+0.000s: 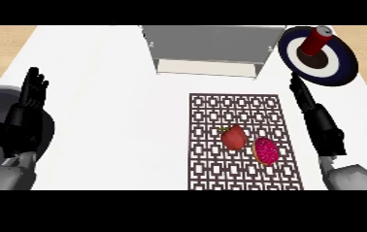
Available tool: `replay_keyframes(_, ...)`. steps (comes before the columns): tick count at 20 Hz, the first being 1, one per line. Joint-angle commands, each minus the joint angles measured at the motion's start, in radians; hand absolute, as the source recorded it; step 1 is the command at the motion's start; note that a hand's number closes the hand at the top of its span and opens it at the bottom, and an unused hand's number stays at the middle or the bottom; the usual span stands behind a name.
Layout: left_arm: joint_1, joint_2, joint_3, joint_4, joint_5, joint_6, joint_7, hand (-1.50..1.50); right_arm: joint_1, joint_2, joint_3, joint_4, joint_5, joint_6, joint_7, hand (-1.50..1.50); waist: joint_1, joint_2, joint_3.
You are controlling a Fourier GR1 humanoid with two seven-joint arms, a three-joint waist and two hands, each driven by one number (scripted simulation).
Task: Pick the bell pepper from the placemat and place it in the tiered shelf
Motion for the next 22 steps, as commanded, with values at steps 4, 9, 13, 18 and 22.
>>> replay_keyframes(4,-0.074,-0.043,-0.138,-0.033,-0.065,-0.062,0.072,0.00,-0.208,0.001,0.021,-0.030,-0.048,0.189,0.023,-1.50,-0.019,0.030,-0.007)
replay_keyframes(9,-0.048,-0.057,-0.177,-0.039,-0.052,-0.094,0.091,0.00,-0.201,-0.127,-0.030,0.012,0.136,0.050,-0.001,1.50,-0.074,0.022,-0.030)
replay_keyframes(13,-0.103,-0.112,-0.238,-0.035,-0.071,-0.104,0.144,0.00,-0.163,0.123,-0.074,0.145,0.176,-0.227,-0.178,-1.50,-0.024,0.035,-0.005)
replay_keyframes(18,-0.107,-0.150,-0.253,0.004,-0.110,-0.117,0.130,0.00,-0.149,0.201,-0.199,0.229,-0.027,-0.071,-0.471,-1.50,-0.018,0.029,-0.006)
replay_keyframes(22,-0.116,-0.142,-0.217,0.002,-0.092,-0.146,0.164,0.00,-0.086,0.051,-0.158,0.192,-0.043,0.191,-0.460,-1.50,-0.022,0.025,-0.007)
